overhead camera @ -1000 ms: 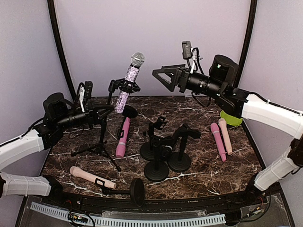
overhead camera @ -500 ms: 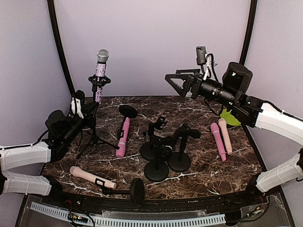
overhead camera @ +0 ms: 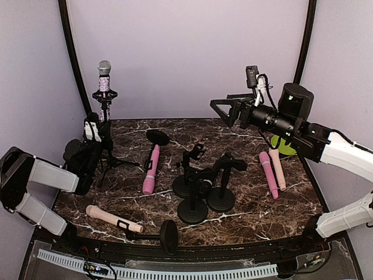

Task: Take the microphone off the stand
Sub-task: Place the microphone stand with the microphone at the center of the board.

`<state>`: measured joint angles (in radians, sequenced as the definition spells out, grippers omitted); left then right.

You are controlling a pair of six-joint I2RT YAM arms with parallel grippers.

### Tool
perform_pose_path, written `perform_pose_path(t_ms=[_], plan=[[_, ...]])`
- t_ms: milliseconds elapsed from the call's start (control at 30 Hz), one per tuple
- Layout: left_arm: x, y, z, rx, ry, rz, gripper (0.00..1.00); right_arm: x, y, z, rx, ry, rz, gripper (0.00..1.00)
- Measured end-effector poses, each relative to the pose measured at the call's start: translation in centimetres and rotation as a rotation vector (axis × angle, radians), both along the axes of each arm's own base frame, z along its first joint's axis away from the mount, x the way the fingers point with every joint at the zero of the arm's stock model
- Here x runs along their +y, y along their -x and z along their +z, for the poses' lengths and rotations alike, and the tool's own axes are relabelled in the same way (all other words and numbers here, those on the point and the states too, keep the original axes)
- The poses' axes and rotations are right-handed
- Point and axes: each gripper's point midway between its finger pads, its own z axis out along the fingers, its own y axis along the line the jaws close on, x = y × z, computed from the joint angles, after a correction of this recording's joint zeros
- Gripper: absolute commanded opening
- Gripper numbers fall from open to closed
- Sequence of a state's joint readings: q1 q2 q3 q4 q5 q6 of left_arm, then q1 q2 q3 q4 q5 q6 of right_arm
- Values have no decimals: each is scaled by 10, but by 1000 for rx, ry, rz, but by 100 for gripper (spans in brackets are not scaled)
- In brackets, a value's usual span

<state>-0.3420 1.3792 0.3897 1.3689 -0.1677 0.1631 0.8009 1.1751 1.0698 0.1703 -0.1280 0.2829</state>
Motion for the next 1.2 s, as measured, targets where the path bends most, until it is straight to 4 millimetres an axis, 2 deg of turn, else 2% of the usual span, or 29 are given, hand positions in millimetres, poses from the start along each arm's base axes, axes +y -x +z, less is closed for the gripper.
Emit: perform_pose_path(t_ms=[200,500,933,1200], plan=[[-2,-14,-31,42,-10,-8,0,-1,-4,-7,16,18,-22,99],[0,-10,-33,14,1,-12,0,3,-9,-18,36,38,-25,99],[9,7,-39,11,39,-6,19,3,-9,-18,37,39,-27,99],[10,23,-50,40,30,-27,29,3,-9,-18,36,39,-29,99]])
